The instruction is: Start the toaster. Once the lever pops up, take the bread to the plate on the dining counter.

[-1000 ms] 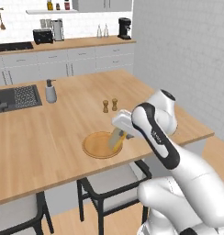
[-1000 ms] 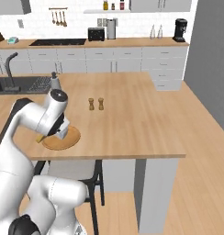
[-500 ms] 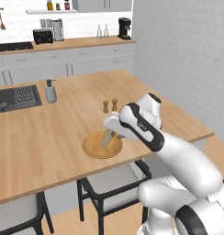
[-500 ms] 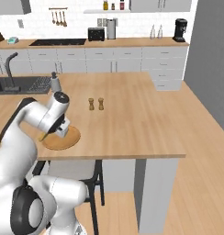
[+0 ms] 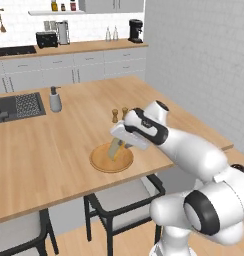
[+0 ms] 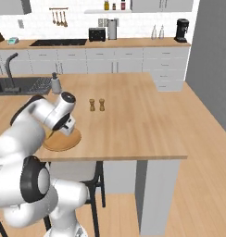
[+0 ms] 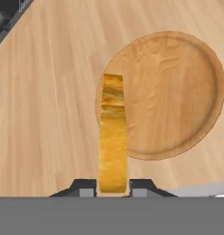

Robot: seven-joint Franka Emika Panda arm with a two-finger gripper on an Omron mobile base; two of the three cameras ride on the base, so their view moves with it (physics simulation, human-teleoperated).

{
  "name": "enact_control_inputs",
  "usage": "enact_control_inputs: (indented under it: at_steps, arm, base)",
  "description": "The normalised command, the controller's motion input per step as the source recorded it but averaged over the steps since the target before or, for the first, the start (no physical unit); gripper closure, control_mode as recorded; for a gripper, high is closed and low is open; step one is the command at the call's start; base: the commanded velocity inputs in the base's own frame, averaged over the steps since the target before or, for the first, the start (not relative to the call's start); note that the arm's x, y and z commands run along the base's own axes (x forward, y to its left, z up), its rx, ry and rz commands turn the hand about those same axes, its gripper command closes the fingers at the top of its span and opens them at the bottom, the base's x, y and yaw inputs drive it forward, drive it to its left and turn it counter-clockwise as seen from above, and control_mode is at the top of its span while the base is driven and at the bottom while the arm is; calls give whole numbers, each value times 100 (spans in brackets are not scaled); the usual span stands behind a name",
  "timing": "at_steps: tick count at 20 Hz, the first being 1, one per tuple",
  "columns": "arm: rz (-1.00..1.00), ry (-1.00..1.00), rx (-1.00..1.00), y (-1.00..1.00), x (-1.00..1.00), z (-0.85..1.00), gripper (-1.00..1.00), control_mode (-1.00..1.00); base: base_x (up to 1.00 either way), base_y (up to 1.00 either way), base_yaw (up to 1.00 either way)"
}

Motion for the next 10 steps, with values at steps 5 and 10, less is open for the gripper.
enact_control_inputs:
  at_steps: [5, 10]
  arm:
    - [4, 0, 0, 0, 36, -33, 100, -100]
    - [6, 0, 0, 2, 33, -37, 100, -100]
  base:
    - [0, 0, 0]
    - [0, 0, 0]
